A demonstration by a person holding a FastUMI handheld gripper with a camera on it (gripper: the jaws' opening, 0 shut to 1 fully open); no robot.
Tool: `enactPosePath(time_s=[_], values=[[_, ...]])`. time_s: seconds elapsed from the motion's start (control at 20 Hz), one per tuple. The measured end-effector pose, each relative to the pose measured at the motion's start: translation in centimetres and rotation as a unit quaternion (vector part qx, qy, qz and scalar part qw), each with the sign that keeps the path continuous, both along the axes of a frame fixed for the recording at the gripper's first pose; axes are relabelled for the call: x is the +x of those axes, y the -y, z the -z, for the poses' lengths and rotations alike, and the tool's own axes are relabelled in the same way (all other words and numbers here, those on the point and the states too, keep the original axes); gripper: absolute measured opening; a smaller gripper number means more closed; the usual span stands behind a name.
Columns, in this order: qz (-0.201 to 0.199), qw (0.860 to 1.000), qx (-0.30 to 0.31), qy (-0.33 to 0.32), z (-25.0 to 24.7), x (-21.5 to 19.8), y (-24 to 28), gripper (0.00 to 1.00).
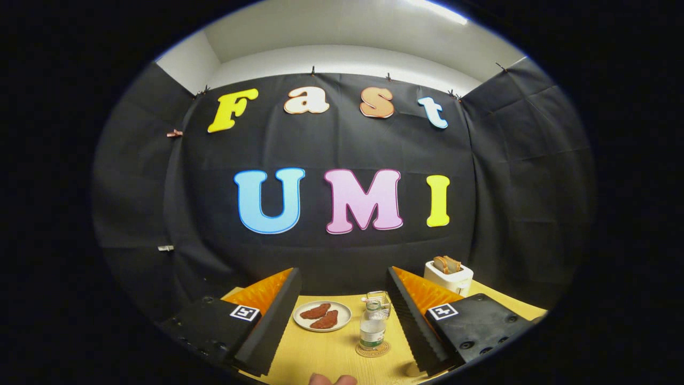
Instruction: Take the bottle from table, then pour the juice into the cup, finally place the bottle on the coaster
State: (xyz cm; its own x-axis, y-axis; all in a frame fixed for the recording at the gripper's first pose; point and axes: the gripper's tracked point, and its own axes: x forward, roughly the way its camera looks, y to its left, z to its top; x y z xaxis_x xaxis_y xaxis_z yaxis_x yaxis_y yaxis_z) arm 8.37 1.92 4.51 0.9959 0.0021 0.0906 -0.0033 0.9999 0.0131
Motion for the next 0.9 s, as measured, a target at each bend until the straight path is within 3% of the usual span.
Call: enactPosePath(time_s=[0.45, 0.9], values=[[-0.034, 0.999, 0.001, -0.010, -1.8, -4.1, 0.1, 0.99], [-0.050, 0.999, 0.005, -0.015, -1.1, -5.2, 0.4, 0.99]])
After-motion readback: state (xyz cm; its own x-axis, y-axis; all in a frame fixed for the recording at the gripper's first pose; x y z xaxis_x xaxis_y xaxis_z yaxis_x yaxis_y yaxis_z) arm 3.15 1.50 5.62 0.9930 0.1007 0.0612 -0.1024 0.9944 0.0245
